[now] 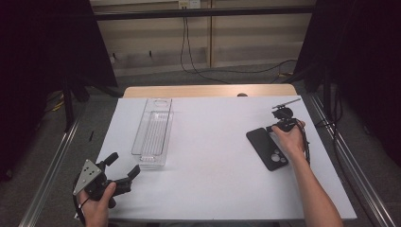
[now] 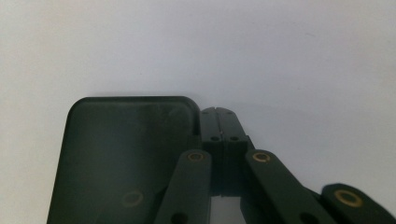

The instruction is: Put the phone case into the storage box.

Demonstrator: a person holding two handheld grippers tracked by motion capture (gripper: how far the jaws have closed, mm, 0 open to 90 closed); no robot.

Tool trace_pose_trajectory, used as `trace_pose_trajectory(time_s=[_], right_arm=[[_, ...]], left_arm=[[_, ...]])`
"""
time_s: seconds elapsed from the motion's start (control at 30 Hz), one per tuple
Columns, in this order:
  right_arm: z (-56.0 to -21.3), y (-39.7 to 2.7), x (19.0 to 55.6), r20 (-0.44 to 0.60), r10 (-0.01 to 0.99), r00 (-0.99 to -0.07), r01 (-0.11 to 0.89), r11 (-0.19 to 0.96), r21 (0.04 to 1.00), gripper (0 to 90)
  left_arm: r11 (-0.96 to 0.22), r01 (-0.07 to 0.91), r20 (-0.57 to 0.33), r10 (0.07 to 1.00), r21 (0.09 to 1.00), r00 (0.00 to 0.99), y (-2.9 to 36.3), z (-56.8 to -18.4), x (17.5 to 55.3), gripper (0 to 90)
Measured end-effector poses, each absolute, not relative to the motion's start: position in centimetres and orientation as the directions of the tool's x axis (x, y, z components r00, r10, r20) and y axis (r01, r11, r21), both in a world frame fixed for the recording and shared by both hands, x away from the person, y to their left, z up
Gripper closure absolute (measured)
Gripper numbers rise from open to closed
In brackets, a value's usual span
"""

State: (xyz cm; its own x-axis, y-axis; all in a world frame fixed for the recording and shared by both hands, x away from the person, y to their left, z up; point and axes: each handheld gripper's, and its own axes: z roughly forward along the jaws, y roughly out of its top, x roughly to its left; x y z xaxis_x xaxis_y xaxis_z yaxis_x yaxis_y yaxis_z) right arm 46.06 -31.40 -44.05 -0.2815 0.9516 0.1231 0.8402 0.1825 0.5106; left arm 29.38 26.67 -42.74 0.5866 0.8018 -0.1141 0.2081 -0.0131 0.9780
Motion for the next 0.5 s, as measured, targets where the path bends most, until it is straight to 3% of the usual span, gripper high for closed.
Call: trace_pose_trajectory(time_s=[0.5], right_arm=[[-44.1,-29.2,45.9,0.116,0.94,-0.321,0.826,0.217,0.52,90.0]], left_arm=[[-0.026,0.216,-0.11,0.797,0.976,0.593,26.5,-42.8,29.5,3.7]])
